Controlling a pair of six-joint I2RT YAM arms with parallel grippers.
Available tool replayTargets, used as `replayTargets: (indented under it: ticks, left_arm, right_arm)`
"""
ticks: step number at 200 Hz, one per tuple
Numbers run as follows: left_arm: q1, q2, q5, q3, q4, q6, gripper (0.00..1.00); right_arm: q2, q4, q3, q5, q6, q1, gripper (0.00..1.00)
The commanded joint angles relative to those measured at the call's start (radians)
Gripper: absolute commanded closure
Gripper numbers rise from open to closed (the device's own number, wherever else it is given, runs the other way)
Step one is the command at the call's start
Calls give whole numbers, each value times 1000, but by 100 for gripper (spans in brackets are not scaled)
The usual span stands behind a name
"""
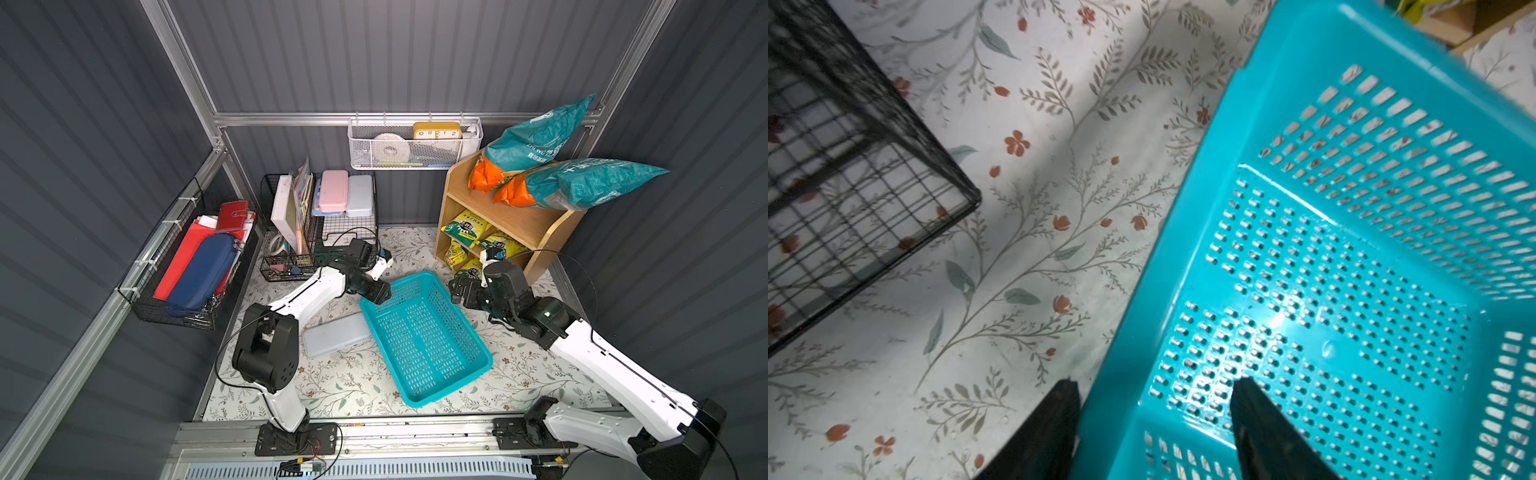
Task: Take down the fertilizer bag from the shelf
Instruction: Adjust the storage box at the center of the board.
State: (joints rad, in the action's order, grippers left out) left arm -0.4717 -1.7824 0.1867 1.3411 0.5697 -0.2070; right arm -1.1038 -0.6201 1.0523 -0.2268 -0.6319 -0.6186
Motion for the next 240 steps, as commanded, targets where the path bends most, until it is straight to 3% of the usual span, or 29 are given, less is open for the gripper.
replayTargets:
  ticks: [1, 55, 73, 87, 135, 162, 186, 213, 240]
  left_arm:
    - [-10, -57, -95, 17, 47, -35, 42]
    - [-59, -80, -206, 60, 124, 4, 61]
    - [-79, -29, -237, 21, 157, 88, 71]
    - [-97, 33, -273, -36, 173, 188, 72]
    - [-138, 246, -390, -256, 241, 584, 69]
    - [-168, 330, -357, -407, 175, 764, 68]
    - [-237, 334, -374, -438, 168, 891, 67]
    - [-298, 328, -368, -431, 152, 995, 54]
    - [-319, 320, -355, -392, 148, 1026, 39]
  right_arm:
    - [-5, 13, 8, 29, 13, 12, 1]
    - [4, 28, -19, 23, 9, 19, 1]
    - [6, 39, -36, 23, 9, 23, 1]
    - [-5, 39, -43, 25, 19, 24, 1]
    - [-90, 12, -25, 35, 52, 26, 1]
    - [-136, 7, -15, 37, 57, 29, 1]
    - [-156, -8, -14, 16, 69, 30, 1]
    - [-188, -94, -14, -45, 78, 70, 1]
    - [-222, -187, -42, -5, 93, 191, 1]
